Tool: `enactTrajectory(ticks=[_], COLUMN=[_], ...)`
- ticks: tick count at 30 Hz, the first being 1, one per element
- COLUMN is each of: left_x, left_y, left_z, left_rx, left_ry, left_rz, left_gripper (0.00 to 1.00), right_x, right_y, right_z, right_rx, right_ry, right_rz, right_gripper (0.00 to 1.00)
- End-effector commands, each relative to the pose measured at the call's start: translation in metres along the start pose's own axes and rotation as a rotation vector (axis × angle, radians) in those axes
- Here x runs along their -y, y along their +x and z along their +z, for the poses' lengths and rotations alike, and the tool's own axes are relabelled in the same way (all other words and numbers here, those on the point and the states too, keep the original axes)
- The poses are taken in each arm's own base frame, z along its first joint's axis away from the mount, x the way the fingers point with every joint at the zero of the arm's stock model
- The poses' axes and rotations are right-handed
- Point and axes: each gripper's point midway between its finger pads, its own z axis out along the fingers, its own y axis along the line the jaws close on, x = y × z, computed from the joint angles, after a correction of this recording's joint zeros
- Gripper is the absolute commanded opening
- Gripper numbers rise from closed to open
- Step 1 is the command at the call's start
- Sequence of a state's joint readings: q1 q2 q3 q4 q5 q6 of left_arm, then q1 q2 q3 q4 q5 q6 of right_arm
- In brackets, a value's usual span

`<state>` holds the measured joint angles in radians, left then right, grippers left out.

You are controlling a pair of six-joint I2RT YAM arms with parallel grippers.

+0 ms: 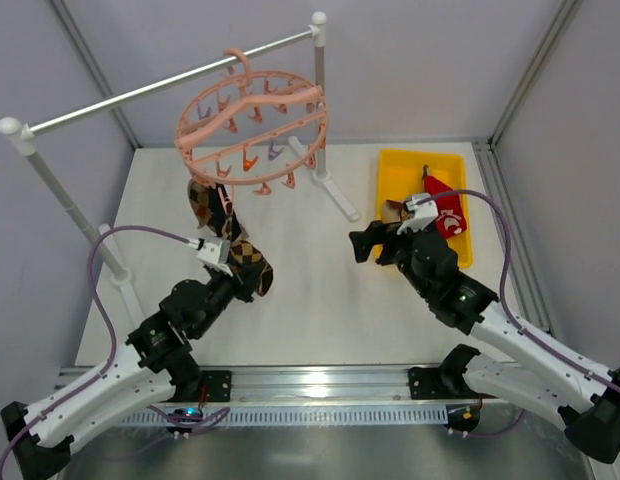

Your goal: Remove the socks clipped to the hanger

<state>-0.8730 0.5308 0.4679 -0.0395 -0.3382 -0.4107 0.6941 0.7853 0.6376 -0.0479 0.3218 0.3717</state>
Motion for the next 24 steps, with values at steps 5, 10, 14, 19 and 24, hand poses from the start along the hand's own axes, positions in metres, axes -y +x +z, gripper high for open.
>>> enactTrajectory(ticks=[5, 10, 14, 19, 24], left_x=[0.022, 0.038, 0.040, 0.038, 0.035], left_y=[0.035, 0.044, 0.042, 0.038, 0.038], left_z=[-0.018, -0.023, -0.022, -0.021, -0.018], left_rx=[-0.077, -0.091, -0.071, -0.057, -0.061], left_ry=[0.204, 0.313, 0.324, 0.309, 0.290], left_rz=[0.030, 0.034, 0.037, 0.041, 0.043], left_gripper=[0.00, 0.00, 0.00, 0.00, 0.00], right_x=[-0.100, -0.152, -0.184, -0.214, -0.240], right_y=[-0.068, -0.074, -0.072, -0.076, -0.069], right_z=[0.013, 0.024, 0.028, 0.035, 0.043], right_rx=[0.124, 0.102, 0.081, 0.080, 0.049], right_ry=[-0.185, -0.275, -0.331, -0.327, -0.302], right_rz=[-0.028, -0.053, -0.050, -0.094, -0.161], right_gripper=[0.98, 0.98, 0.98, 0.97, 0.91])
